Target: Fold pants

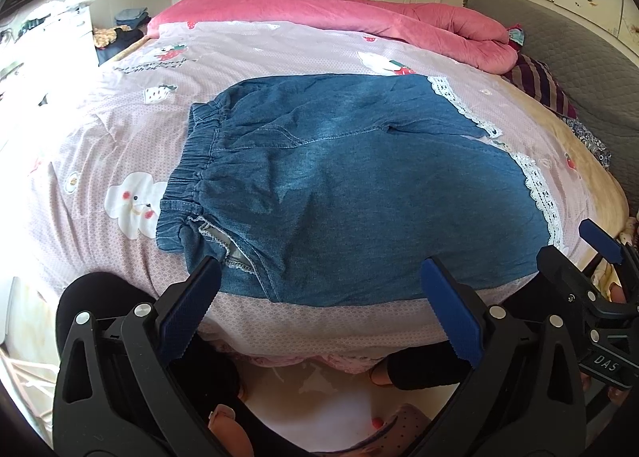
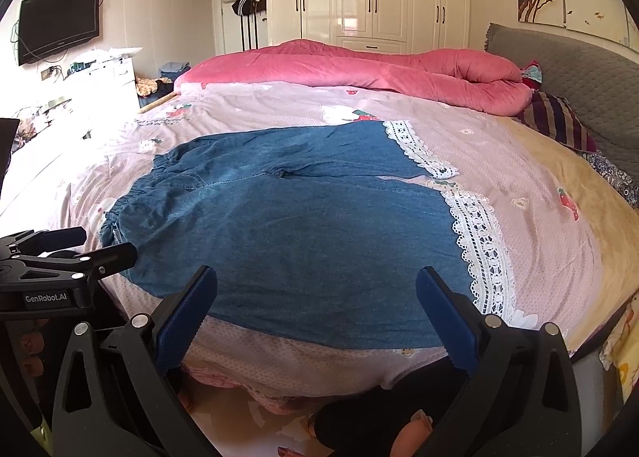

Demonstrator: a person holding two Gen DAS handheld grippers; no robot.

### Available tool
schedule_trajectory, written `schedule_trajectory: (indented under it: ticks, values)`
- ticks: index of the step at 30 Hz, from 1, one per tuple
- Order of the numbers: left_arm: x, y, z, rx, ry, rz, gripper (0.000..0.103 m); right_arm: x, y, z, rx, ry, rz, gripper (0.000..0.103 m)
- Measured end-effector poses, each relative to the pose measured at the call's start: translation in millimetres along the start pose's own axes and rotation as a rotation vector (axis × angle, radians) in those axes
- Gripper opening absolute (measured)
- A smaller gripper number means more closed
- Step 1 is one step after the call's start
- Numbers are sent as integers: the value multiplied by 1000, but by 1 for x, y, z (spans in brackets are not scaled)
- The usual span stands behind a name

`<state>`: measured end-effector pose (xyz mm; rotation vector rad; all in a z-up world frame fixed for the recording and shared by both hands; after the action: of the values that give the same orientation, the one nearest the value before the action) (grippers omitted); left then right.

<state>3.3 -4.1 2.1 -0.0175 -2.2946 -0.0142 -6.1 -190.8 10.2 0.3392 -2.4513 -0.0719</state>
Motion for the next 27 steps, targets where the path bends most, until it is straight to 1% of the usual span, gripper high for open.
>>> schedule_trajectory:
  ticks: [13,22,27]
  values:
    - [-1,4,-4,7,-7,-15,94,-6,0,-1,-1,10,-2,99]
    - [-11,10,-6,13,-3,-5,94,-26,4,-11,11,34,-24,99]
    - [-23,24,-11,38,7,6,94,-42,8,-23,30,42,-42,99]
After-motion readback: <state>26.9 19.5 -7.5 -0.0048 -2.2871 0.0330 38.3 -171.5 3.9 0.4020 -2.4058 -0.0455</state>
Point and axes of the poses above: each gripper's, at about its wrist camera, not at the fingertips, and x roughly against the way its jaws point, y to its left, z to its underside, the point moved 1 cm from there along -x, roughly the way its jaws point, and after that the axes turned 8 degrees about -x, right-handed, at the moved point
